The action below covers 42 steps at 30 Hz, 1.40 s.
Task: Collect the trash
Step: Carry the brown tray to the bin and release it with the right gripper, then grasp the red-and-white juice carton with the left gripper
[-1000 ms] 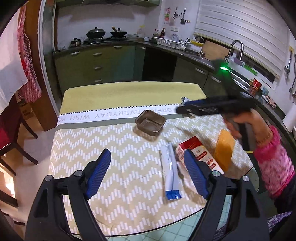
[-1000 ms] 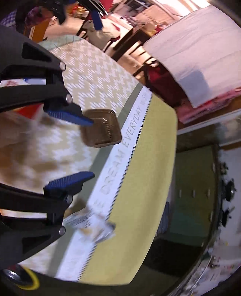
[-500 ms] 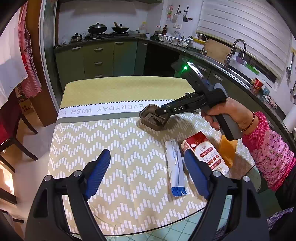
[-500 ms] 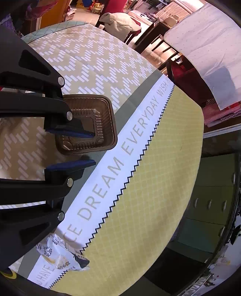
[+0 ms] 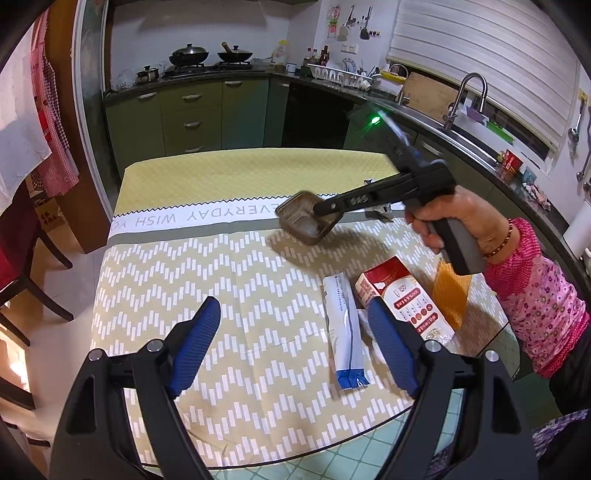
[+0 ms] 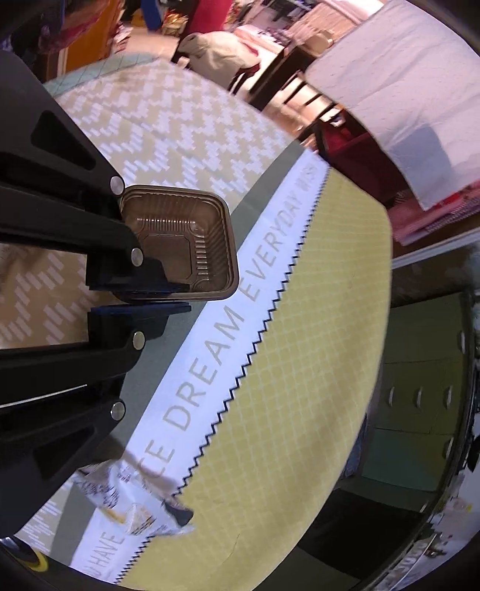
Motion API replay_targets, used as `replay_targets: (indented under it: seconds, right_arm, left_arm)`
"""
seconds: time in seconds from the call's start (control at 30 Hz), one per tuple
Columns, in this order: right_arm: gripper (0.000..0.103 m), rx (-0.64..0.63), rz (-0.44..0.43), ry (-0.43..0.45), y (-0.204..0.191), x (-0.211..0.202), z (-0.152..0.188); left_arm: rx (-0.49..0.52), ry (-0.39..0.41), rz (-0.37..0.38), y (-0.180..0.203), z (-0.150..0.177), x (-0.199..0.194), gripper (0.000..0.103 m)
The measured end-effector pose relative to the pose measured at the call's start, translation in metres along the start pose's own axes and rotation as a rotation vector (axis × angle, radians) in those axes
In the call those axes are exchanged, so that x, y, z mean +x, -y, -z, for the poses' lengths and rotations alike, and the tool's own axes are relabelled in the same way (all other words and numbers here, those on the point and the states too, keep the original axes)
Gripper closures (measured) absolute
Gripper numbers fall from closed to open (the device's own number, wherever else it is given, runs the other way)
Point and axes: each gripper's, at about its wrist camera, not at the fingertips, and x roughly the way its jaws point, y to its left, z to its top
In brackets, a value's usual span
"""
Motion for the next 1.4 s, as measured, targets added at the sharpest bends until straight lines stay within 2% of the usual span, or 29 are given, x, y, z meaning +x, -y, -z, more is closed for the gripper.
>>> replay_targets:
  seconds: [0.17, 0.3, 0.4, 0.5, 0.63, 0.8, 0.93, 0.97, 1.0, 1.03, 1.1, 1.2, 1.4]
  right_arm:
    - [0.097, 0.044, -0.013, 0.101, 0.008, -0.054, 0.02]
    - [0.097, 0.094, 0.043, 0.18, 0.034, -0.111, 0.064]
    - [0.097, 0.204, 0.123, 0.235, 0.076, -0.156, 0.115]
    - [0.097, 0.376, 0.258, 0.269, 0.128, -0.195, 0.181]
    - [0.097, 0.581, 0.374, 0.246, 0.184, -0.214, 0.256]
    - [0.097, 0.75, 0.421, 0.208, 0.233, -0.213, 0.321]
    - [0.095, 0.811, 0.427, 0.206, 0.253, -0.209, 0.335]
    - [0.089, 0.828, 0.433, 0.211, 0.258, -0.209, 0.338]
    - [0.07, 0.846, 0.45, 0.217, 0.261, -0.211, 0.341]
    - [0.06, 0.853, 0.467, 0.222, 0.264, -0.214, 0.344]
    - [0.061, 0.853, 0.514, 0.238, 0.262, -0.221, 0.347]
    - [0.061, 0.83, 0.525, 0.267, 0.246, -0.228, 0.349]
    - [0.06, 0.731, 0.543, 0.309, 0.19, -0.239, 0.346]
  left_arm:
    - [0.005, 0.007, 0.002, 0.002, 0.0, -0.002, 0.025]
    - [0.017, 0.011, 0.016, 0.007, 0.0, -0.001, 0.025]
    - [0.027, 0.012, 0.036, 0.012, 0.0, 0.001, 0.025]
    - [0.039, 0.007, 0.048, 0.019, 0.001, 0.005, 0.025]
    - [0.058, -0.002, 0.065, 0.029, 0.001, 0.009, 0.024]
    - [0.082, -0.01, 0.071, 0.042, -0.002, 0.012, 0.024]
    - [0.101, -0.02, 0.071, 0.051, -0.001, 0.013, 0.023]
    - [0.104, -0.023, 0.073, 0.052, 0.0, 0.014, 0.023]
    - [0.108, -0.028, 0.075, 0.054, 0.001, 0.015, 0.023]
    - [0.112, -0.032, 0.077, 0.055, 0.002, 0.016, 0.023]
    - [0.118, -0.045, 0.081, 0.058, 0.004, 0.019, 0.022]
    - [0.123, -0.069, 0.094, 0.063, 0.008, 0.026, 0.022]
    - [0.13, -0.108, 0.134, 0.078, 0.012, 0.04, 0.022]
